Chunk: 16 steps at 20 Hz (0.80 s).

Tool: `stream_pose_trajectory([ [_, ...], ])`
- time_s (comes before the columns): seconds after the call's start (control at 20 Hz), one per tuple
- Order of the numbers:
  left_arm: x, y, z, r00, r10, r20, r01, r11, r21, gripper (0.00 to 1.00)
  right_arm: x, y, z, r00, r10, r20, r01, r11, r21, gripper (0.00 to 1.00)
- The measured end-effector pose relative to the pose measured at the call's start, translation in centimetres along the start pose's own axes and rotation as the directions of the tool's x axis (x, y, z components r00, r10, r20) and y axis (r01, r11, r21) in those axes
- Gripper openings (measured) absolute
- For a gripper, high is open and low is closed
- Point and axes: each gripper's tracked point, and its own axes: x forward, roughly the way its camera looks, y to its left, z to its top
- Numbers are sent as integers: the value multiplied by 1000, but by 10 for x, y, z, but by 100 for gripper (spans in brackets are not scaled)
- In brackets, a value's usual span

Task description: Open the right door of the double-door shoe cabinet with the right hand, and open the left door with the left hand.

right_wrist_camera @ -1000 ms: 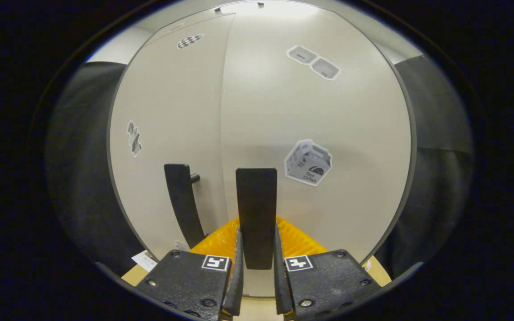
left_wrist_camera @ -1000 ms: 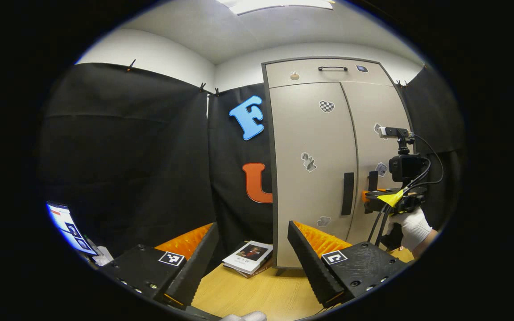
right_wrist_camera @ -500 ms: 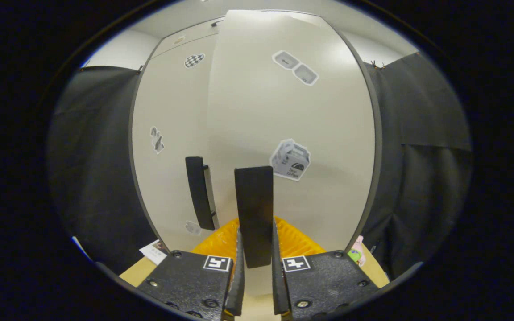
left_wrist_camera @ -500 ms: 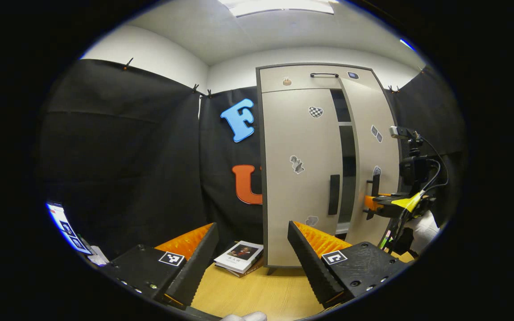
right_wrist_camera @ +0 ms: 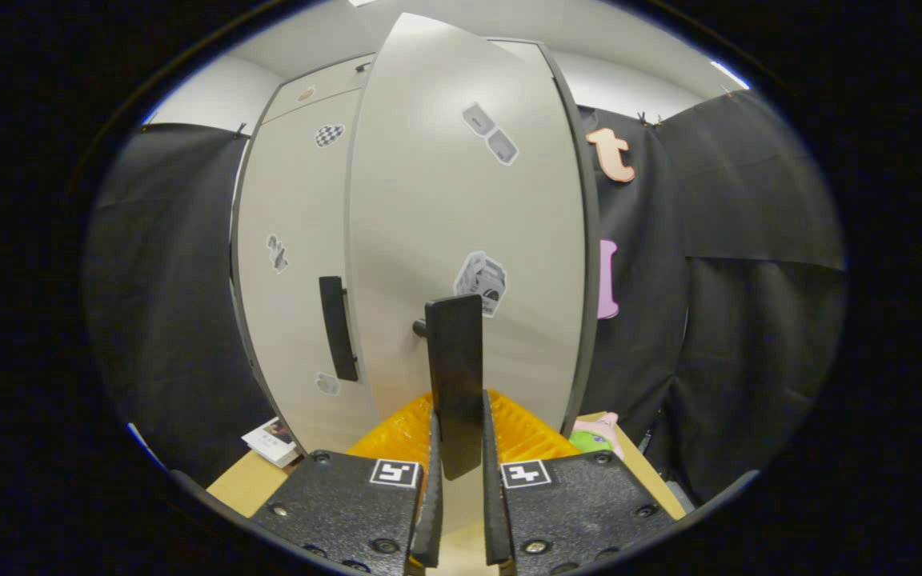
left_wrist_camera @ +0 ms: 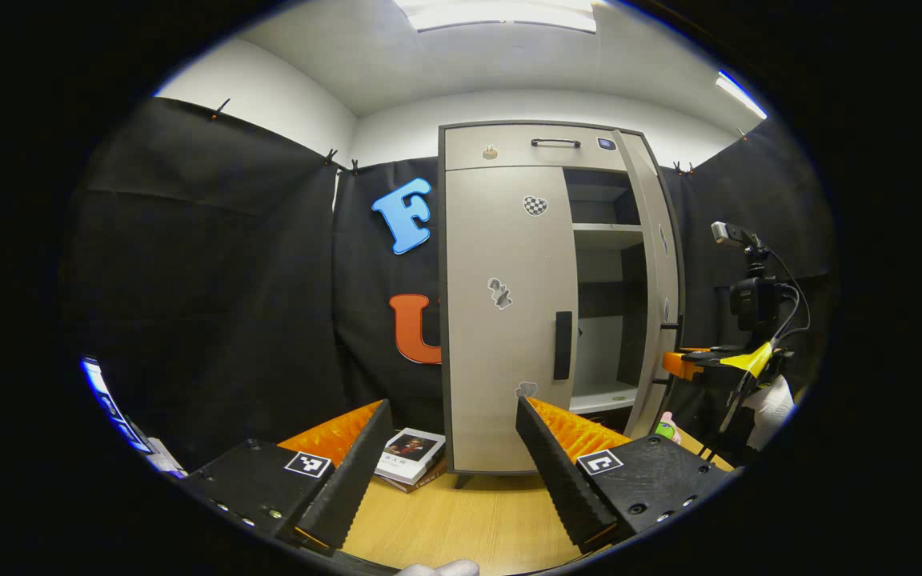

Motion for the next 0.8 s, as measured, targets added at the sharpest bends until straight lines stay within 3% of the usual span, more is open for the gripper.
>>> stream_pose_trajectory([
  [0.45, 17, -49, 1, 993, -114, 2, 114, 993, -17, 96, -30, -48, -2, 1000, -24, 4, 24, 1000, 10, 15],
  [0.6, 16, -66, -1, 991, -131, 4, 131, 991, -13, 96, -36, -75, -2, 998, -64, 14, 64, 998, 17, 12],
  [0.8, 17, -92, -2, 989, -144, -11, 144, 989, -13, 96, -40, -107, -1, 998, -65, 14, 65, 998, -15, 5],
])
